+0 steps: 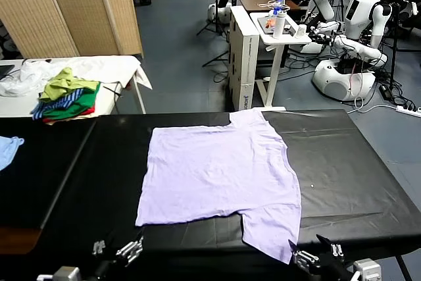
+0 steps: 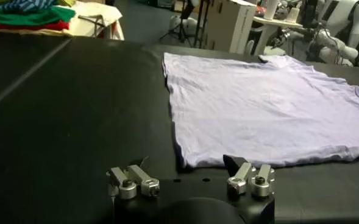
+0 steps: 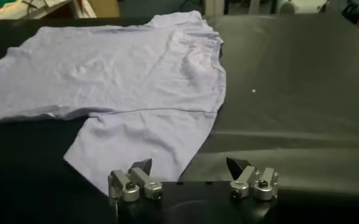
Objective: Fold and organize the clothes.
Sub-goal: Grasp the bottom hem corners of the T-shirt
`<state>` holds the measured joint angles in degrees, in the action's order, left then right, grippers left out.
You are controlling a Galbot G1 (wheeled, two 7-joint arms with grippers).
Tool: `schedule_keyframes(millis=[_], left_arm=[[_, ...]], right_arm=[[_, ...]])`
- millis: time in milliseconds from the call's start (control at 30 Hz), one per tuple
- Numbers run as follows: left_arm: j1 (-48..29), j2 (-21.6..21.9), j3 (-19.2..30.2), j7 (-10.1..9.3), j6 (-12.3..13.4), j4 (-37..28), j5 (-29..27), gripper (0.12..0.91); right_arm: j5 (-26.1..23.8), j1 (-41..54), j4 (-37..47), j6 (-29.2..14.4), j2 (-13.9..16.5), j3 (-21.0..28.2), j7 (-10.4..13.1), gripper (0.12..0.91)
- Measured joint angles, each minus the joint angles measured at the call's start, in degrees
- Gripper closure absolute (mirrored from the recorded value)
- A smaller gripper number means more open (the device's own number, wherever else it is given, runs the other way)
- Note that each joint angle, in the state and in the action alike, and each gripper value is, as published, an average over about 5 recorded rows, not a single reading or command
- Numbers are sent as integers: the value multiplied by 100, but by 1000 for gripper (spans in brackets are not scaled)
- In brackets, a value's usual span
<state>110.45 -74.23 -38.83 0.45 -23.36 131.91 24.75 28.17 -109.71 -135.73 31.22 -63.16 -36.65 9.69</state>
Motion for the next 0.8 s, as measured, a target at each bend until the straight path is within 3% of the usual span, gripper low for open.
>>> schedule_keyframes(millis=[200,400,500,600,733,800], left_arm=[[-182,-77,71,-78,30,-165,37,130],[-316,-93,103,-101,63,-333,51,230],[-373,-117,129,-108,66,-393,51,290],[-408,-142,156,-115,66,-433,49,400],[-413,-156,175,-119,68,-453,43,643],[-422,-155,177,-112,74,-471,42,736]], right_arm=[[-77,89,99,19,-88,192,32,148],[-135,85,202,26,-187,322,19,278],[-148,72,214,17,-211,344,4,379],[-149,83,239,9,-216,352,-7,550],[-149,73,239,6,-217,350,-18,787],[-149,46,211,6,-217,339,-21,848]])
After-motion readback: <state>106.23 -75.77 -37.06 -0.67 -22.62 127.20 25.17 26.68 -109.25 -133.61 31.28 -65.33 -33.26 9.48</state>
